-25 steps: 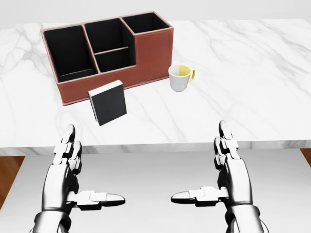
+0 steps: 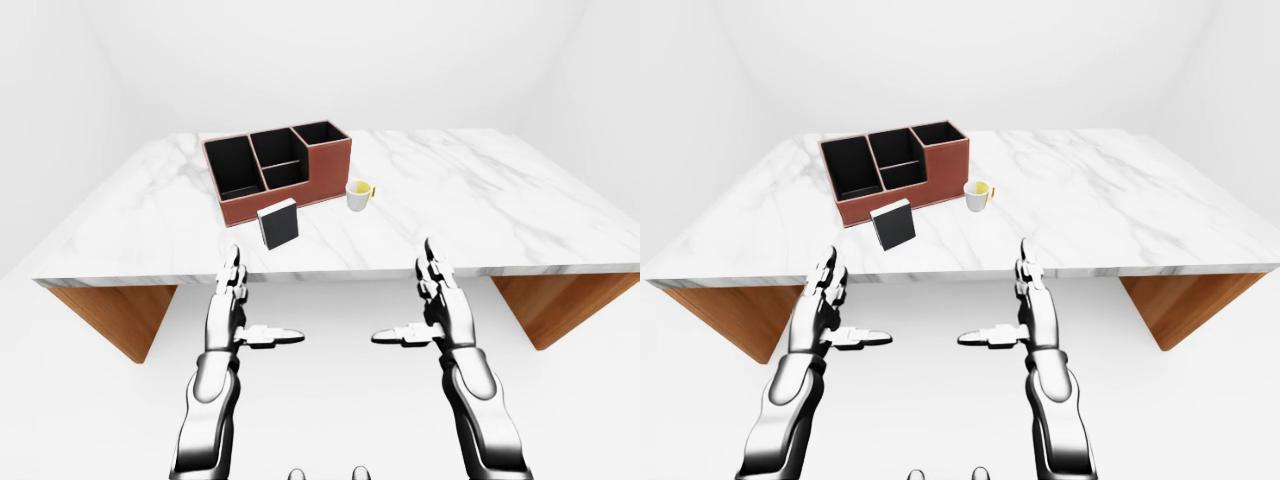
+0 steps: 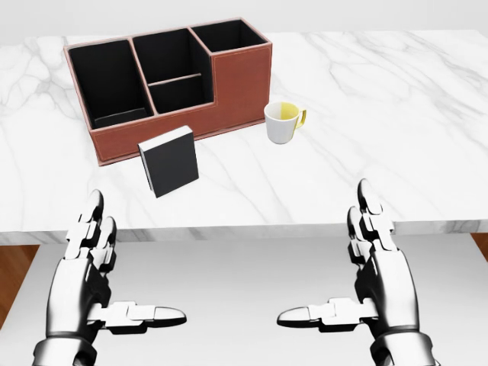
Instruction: Pick up the book and place it in the front compartment of the caddy.
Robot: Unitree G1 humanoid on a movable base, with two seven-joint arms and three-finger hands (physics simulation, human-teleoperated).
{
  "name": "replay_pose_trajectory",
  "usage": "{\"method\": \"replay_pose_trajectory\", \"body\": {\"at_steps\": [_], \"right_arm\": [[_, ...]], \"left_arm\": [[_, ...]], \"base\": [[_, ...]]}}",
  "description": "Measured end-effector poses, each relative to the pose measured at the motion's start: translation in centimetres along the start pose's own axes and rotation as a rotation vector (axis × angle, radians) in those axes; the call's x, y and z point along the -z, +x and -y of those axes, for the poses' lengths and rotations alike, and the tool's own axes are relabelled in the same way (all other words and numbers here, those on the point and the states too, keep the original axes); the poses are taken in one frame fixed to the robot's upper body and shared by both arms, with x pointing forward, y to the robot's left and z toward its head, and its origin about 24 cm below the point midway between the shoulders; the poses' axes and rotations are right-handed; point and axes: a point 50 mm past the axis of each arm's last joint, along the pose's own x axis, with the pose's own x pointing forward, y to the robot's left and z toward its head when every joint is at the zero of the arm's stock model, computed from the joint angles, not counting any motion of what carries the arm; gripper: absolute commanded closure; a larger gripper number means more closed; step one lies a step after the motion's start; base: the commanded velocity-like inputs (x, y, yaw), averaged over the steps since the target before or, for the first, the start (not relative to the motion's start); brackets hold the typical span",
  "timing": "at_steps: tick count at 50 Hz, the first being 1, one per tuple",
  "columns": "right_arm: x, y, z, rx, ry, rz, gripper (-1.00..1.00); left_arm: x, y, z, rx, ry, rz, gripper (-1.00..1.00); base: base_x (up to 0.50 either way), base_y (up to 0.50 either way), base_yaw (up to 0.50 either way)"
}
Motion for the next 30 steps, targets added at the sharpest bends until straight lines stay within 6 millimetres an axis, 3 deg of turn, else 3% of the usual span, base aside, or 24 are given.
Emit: {"method": "replay_pose_trajectory", "body": {"at_steps": [30], "right_arm": [[-6.3, -3.5, 0.3, 0.008, -0.033, 0.252, -1.0]], "left_arm": [[-4.2, -1.6, -1.7, -0.044, -0.011, 0.16, -1.0]], "base": [[0.0, 0.0, 0.0]]}}
